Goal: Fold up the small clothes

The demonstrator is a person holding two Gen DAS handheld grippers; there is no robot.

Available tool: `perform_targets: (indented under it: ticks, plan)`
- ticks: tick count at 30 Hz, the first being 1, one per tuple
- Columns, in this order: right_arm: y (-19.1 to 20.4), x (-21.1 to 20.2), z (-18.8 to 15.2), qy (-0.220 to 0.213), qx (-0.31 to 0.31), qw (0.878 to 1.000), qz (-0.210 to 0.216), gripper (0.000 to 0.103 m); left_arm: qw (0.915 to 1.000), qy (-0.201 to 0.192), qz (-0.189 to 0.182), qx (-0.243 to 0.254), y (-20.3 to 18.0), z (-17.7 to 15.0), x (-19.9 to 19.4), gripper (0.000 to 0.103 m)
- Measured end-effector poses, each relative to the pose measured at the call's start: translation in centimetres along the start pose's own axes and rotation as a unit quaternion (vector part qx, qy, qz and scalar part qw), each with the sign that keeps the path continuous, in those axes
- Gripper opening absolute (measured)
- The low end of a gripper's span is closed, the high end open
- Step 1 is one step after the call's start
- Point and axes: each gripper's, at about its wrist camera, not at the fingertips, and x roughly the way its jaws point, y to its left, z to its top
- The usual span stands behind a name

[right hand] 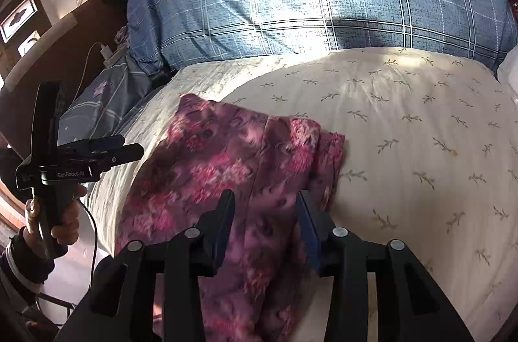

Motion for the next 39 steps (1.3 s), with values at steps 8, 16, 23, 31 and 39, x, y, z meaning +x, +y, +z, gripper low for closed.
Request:
perform_targets:
  ticks: [8, 16, 23, 31, 39]
  plan:
    - [-1.3, 1.4, -4.7, 0.046, 0.046, 0.997, -0.048, 0.061, 0.9986, 0.049, 0.019, -0.009, -1.8, -4.5, 1.4, 0.099]
    - [2.0, -2.6, -6.1, 0.07, -0.03, 0.981, -0.177, 0.092, 0.9905, -0.012, 0.119, 0.069, -4.3, -7.3, -3.6, 0.1]
    - [4.1, -6.3, -8.1, 0.046, -0.038, 0.975, -0.213, 0.1, 0.9944, -0.004, 0.101, 0.03, -5.0, -10.5, -5.0, 0.1]
    - [6.0, -8.3, -9.5, 0.008, -0.076, 0.965, -0.25, 0.1, 0.9949, -0.004, 0.093, 0.039, -6.9, -11.9, -6.0, 0.1]
    - [6.8, -8.9, -10.2, 0.005, -0.075, 0.967, -0.244, 0.1, 0.9979, -0.011, 0.051, 0.039, -8.5, -12.5, -7.3, 0.1]
